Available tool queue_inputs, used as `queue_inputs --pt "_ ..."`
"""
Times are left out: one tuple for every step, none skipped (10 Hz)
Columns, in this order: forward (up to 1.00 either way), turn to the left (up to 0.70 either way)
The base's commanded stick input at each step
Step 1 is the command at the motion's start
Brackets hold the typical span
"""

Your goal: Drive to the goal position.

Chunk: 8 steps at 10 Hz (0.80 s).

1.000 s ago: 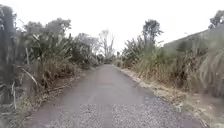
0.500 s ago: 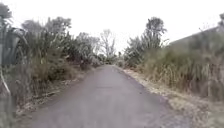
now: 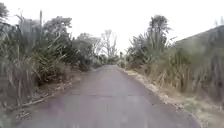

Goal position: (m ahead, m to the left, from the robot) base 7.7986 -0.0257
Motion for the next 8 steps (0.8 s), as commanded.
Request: queue_inputs --pt "1.0 0.0" --pt "1.0 0.0" --pt "1.0 0.0" --pt "1.0 0.0" --pt "1.0 0.0" --pt "1.0 0.0" --pt "1.0 0.0" --pt "1.0 0.0"
